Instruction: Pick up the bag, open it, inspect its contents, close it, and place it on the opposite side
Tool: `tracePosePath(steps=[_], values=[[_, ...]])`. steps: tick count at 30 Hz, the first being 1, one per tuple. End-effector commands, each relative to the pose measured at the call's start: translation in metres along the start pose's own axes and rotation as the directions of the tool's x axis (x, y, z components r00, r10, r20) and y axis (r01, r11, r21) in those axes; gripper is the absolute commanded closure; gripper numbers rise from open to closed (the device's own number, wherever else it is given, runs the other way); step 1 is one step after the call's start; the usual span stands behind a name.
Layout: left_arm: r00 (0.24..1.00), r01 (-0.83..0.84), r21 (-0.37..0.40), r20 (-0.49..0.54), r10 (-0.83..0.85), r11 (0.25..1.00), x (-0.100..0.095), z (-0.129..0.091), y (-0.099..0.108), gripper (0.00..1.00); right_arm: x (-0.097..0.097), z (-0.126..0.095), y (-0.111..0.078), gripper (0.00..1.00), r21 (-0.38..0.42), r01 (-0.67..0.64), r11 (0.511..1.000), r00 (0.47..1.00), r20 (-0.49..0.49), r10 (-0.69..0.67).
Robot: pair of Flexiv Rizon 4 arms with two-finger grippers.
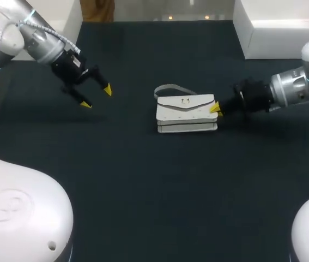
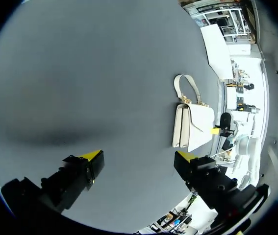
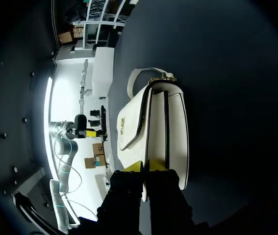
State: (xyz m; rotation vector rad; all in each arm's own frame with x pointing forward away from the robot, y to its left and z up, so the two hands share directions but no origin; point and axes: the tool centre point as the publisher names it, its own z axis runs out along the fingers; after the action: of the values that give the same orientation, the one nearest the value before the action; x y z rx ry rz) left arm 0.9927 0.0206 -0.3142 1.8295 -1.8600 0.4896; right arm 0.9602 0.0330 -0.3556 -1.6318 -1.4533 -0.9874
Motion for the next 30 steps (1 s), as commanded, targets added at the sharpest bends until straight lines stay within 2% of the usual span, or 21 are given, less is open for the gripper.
tracePosePath(steps=[1,5,13,14,16,17,22,30], values=[[0.998,-0.009,-0.037,0.069,0.012,0.999,-0.005,-0.021,-0.011,0.00,0.004,-0.042,0.003,1.00,-0.006,0.033,0.999,0.999,0.008,-0.033],[0.992,-0.030,-0.092,0.121,0.041,0.995,-0.022,-0.037,-0.018,0.00,-0.008,-0.068,0.022,1.00,0.000,0.070,0.998,0.997,0.029,-0.070],[0.973,-0.036,-0.046,0.226,0.045,0.998,-0.050,-0.066,-0.031,0.00,-0.031,-0.111,0.056,1.00,0.015,0.087,0.996,0.995,0.054,-0.088],[0.969,-0.036,-0.034,0.242,0.043,0.999,-0.052,-0.069,-0.031,0.00,-0.034,-0.116,0.059,1.00,0.031,0.096,0.995,0.994,0.050,-0.098],[0.956,-0.043,-0.018,0.290,0.047,0.999,-0.055,-0.076,-0.030,0.00,-0.039,-0.127,0.065,1.00,0.005,0.090,0.996,0.993,0.081,-0.090],[0.949,-0.052,-0.021,0.311,0.056,0.998,-0.057,-0.080,-0.030,0.00,-0.042,-0.134,0.068,1.00,0.018,0.096,0.995,0.993,0.069,-0.097],[0.911,-0.054,-0.039,0.407,0.066,0.998,-0.062,-0.094,-0.026,0.00,-0.052,-0.164,0.078,1.00,-0.020,0.088,0.996,0.991,0.099,-0.086],[0.879,-0.030,-0.061,0.474,0.055,0.998,-0.068,-0.118,-0.021,0.00,-0.067,-0.194,0.096,1.00,-0.027,0.048,0.998,0.989,0.138,-0.044]])
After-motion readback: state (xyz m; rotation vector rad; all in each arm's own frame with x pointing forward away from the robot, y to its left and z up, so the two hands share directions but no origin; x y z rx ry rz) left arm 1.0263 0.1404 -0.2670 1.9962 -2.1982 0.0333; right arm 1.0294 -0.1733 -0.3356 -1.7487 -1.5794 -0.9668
